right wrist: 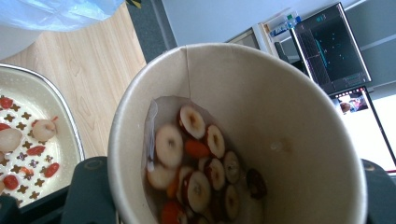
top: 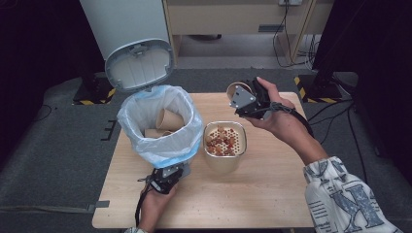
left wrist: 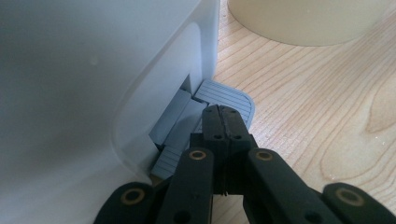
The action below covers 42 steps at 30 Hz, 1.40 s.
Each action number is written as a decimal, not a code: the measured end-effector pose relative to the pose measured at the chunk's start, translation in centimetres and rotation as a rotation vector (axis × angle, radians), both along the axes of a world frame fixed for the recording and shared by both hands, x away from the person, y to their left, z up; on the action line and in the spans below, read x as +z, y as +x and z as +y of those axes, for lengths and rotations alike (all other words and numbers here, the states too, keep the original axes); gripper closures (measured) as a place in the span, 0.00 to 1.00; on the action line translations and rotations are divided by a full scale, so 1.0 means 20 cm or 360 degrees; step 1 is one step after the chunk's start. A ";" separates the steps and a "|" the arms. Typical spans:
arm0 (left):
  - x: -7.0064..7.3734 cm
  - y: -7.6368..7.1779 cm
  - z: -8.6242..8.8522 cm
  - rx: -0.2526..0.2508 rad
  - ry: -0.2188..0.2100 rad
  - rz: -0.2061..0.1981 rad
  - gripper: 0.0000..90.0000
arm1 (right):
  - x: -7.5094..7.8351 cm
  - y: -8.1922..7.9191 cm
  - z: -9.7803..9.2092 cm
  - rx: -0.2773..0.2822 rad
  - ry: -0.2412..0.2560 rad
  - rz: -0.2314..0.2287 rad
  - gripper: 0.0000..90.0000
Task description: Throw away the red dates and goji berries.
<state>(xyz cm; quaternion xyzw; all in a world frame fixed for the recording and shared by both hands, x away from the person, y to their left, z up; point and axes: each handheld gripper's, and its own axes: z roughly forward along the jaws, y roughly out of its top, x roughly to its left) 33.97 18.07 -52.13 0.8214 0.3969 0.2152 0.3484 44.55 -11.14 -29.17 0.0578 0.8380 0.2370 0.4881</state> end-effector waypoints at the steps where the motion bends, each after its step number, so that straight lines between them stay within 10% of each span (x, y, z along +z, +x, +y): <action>1: 0.00 0.00 0.00 0.0001 -0.0001 0.0000 1.00 | 0.00 0.00 0.00 0.0001 -0.0012 -0.0003 0.39; 15: 0.00 0.00 0.00 0.0001 -0.0004 0.0002 1.00 | -0.02 -0.02 0.04 -0.0004 -0.0264 -0.0093 0.39; 42: 0.00 0.00 0.00 0.0000 0.0001 0.0002 1.00 | 0.00 -0.02 0.04 -0.0009 -0.0248 -0.0089 0.40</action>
